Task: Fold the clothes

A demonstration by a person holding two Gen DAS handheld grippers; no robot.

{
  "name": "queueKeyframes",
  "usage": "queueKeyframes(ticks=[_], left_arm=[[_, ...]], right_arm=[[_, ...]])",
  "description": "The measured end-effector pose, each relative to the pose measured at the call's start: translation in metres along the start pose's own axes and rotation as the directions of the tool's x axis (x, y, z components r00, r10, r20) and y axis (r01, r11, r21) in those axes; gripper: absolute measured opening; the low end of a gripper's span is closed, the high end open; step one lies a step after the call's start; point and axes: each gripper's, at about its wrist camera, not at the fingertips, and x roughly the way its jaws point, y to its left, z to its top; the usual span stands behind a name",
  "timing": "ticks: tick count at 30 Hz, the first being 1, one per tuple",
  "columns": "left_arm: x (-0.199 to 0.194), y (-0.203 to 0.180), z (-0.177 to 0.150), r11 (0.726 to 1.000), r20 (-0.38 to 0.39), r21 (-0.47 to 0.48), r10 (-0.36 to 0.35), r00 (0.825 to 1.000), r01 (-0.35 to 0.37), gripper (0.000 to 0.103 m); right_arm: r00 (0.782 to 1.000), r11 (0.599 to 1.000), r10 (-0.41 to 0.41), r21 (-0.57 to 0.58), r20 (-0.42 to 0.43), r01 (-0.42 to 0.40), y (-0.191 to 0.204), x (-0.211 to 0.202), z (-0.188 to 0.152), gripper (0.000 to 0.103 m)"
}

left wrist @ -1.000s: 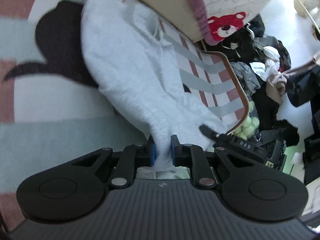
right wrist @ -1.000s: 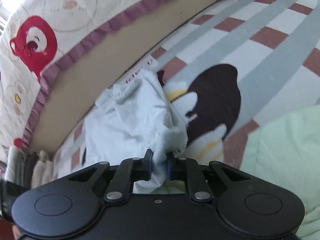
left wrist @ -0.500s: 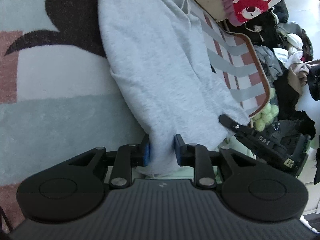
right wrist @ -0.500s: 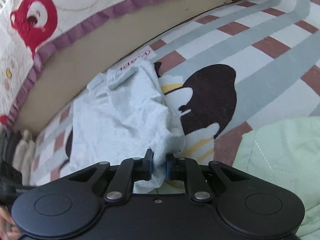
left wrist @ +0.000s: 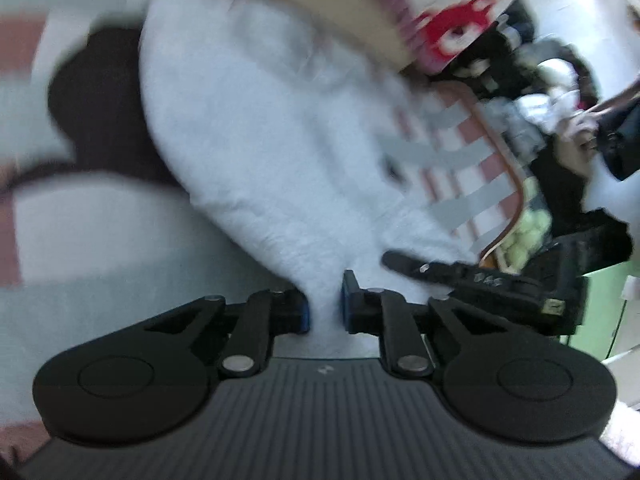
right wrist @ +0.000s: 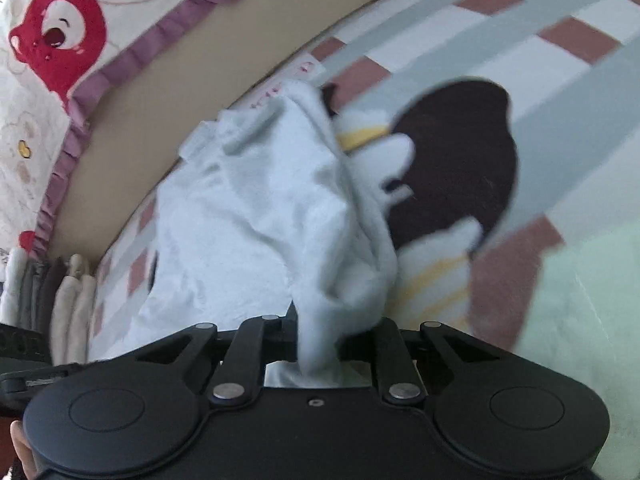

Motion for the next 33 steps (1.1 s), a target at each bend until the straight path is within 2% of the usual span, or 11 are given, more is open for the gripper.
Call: queueKeyframes(ticks=[3,7,10,13,17,20,22,26,29,31,33], left_arm=[[-0.034,-0.003,0.009,0.999,0.009,-0.052,0.008,1.000,-0.008,0.010],[-0.050,0.006,-0.012,0.994,-0.011,-0.057,0.094,0.996,-0.094,0.010],[-0.062,0.013,-0.028,0.985,-0.027,-0.060,0.158,0.987,-0.159,0.009],[-0.073,0.020,-0.044,0.973,-0.042,-0.061,0.221,0.974,-0.223,0.009],[-0.089,0.029,-0.065,0.950,-0.064,-0.062,0.303,0.951,-0.307,0.008],[-0.097,0.038,-0.073,0.931,-0.082,-0.073,0.352,0.932,-0.358,0.008],[-0.101,0.046,-0.075,0.919,-0.097,-0.087,0.376,0.921,-0.384,0.008],[-0.106,0.029,-0.048,0.941,-0.015,-0.021,0.336,0.942,-0.337,0.013],[-0.089,0.012,-0.013,0.928,0.023,0.115,0.354,0.935,-0.354,0.017],[-0.076,0.003,0.011,0.907,0.044,0.199,0.371,0.928,-0.372,0.020],[-0.056,0.002,0.035,0.881,0.058,0.256,0.397,0.916,-0.398,0.020]], right_arm=[[0.999,0.999,0.045,0.008,-0.023,-0.045,0.023,-0.025,0.015,0.017],[0.990,0.994,0.110,-0.014,-0.091,-0.112,0.058,-0.053,0.014,0.016],[0.983,0.996,0.051,-0.066,-0.178,-0.063,0.070,-0.045,-0.014,0.016],[0.957,0.997,-0.079,-0.044,-0.279,0.069,0.061,-0.026,-0.052,0.016],[0.952,0.992,-0.123,-0.069,-0.282,0.108,0.059,-0.036,-0.062,0.015],[0.941,0.969,-0.222,-0.168,-0.258,0.182,0.071,-0.051,-0.057,0.027],[0.926,0.938,-0.299,-0.251,-0.231,0.240,0.083,-0.061,-0.055,0.028],[0.932,0.851,-0.354,-0.442,-0.081,0.285,0.122,-0.080,-0.028,0.031],[0.963,0.780,-0.267,-0.582,0.024,0.231,0.161,-0.071,-0.005,0.044],[0.979,0.667,-0.194,-0.722,0.068,0.183,0.172,-0.046,0.005,0.047],[0.972,0.553,-0.227,-0.812,0.067,0.185,0.173,-0.001,0.013,0.046]])
